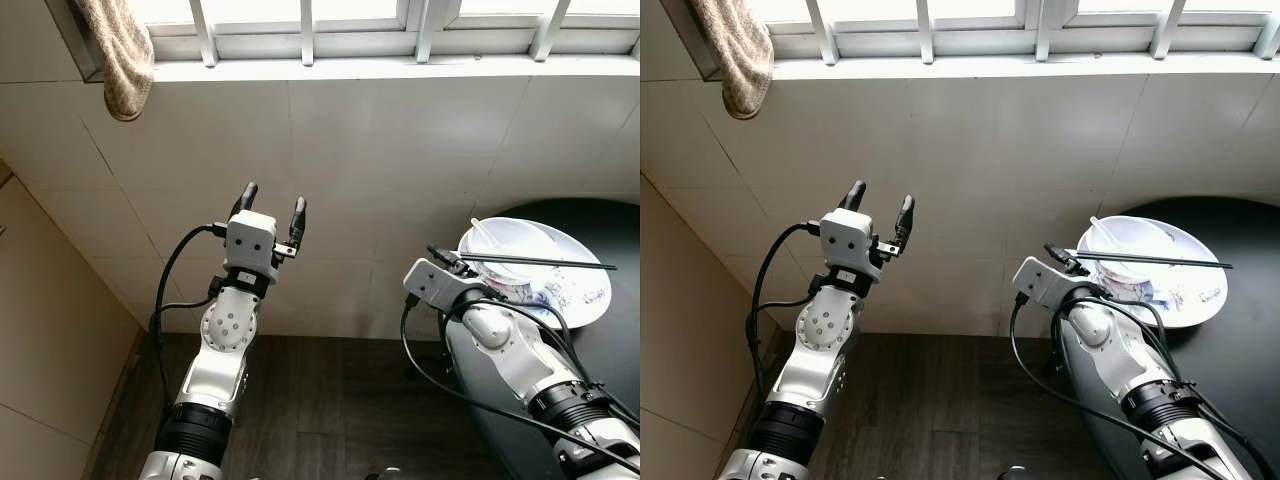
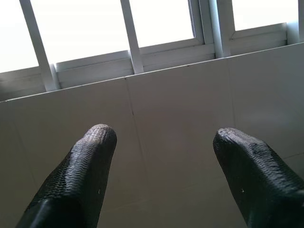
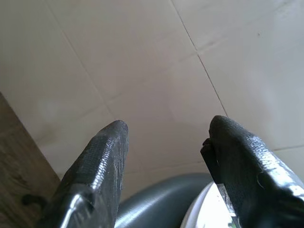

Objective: Kitchen organization

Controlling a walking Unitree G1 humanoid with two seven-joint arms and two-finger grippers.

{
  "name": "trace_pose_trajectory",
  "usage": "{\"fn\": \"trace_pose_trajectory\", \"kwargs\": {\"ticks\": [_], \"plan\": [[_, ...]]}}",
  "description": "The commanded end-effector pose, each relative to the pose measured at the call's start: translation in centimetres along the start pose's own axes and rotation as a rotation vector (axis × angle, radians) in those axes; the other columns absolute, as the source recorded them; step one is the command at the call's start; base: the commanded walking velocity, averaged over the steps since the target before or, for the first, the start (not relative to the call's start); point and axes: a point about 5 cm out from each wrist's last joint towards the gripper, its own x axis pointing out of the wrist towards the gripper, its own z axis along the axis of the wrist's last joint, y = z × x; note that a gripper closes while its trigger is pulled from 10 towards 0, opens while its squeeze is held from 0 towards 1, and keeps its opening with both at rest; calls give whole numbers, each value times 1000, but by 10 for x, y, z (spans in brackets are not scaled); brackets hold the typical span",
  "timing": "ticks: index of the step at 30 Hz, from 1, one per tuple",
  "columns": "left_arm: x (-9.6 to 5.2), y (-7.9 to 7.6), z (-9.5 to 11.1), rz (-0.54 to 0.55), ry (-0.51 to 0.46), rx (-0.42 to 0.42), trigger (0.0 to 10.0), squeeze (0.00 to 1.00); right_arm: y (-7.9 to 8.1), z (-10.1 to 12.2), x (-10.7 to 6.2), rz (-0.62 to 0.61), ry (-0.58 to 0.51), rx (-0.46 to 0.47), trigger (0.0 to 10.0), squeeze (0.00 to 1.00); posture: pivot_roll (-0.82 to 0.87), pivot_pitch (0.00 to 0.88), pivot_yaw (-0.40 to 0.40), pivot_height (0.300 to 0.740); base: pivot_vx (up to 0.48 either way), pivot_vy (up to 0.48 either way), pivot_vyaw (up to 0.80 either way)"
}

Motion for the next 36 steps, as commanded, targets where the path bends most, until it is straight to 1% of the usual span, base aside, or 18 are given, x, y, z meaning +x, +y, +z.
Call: {"fn": "trace_pose_trajectory", "kwargs": {"ticks": [1,4,8,11,16,23,27,35,36], "plan": [[1,1,-1,5,10,0,10000,0,-7,-4,1,-35,23,-51,10000,0,-89,0,20,740,0,0,0],[1,0,-1,5,10,-1,10000,0,-11,-8,2,-76,37,-91,10000,0,-89,0,20,740,0,0,0],[1,0,-1,5,9,-1,10000,0,-12,-9,2,-98,34,-99,10000,0,-88,0,19,740,0,0,0],[1,0,-1,5,10,-1,10000,0,-11,-5,2,-112,10,-84,10000,0,-89,0,20,740,0,0,0],[0,0,-1,4,11,-1,10000,0,-13,-2,3,-140,-7,-91,10000,0,-89,0,20,740,0,0,0],[0,0,-2,2,13,-1,10000,0,-14,-10,3,-158,38,-114,10000,0,-89,0,21,740,0,0,0],[0,0,-2,2,15,-2,10000,0,-17,-18,1,-186,74,-125,10000,0,-89,0,22,740,0,0,0],[1,0,-2,2,16,-4,10000,0,-20,-22,1,-209,92,-126,10000,0,-88,0,20,740,0,0,0],[1,0,-2,3,16,-4,10000,0,-21,-23,1,-215,94,-127,9804,0,-88,0,20,740,0,0,0]]}}
